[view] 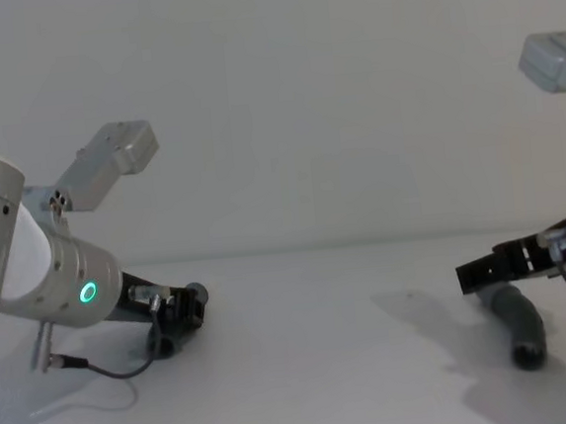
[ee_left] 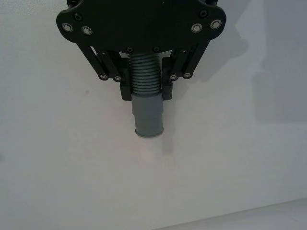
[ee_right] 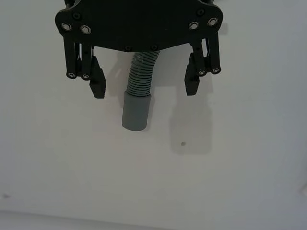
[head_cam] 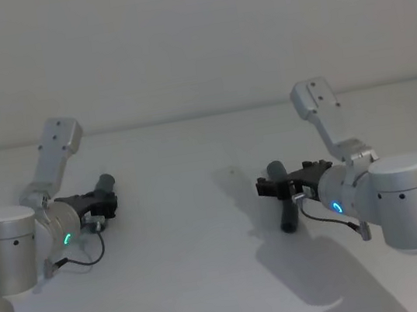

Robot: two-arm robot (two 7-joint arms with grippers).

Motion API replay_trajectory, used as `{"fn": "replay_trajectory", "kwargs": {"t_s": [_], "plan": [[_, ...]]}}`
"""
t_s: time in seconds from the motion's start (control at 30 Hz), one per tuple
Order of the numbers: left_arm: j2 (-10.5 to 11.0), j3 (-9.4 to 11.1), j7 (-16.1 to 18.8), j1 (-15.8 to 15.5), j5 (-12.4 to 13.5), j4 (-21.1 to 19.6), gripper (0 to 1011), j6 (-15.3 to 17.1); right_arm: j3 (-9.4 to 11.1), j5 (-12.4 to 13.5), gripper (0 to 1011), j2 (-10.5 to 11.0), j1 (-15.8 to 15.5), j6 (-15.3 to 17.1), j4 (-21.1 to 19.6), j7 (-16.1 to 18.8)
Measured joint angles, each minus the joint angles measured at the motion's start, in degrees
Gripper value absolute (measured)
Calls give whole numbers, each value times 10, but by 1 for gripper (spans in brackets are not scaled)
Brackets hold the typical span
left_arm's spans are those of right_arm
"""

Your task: Use both hands to pick up one end of the pipe from the table, align the ends, and insert them.

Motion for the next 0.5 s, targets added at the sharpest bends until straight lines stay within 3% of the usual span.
{"fn": "replay_trajectory", "kwargs": {"t_s": [0.5], "plan": [[0, 0, 0, 0, 0, 0, 327, 0, -2, -6, 1001, -2, -3, -6, 18, 11]]}}
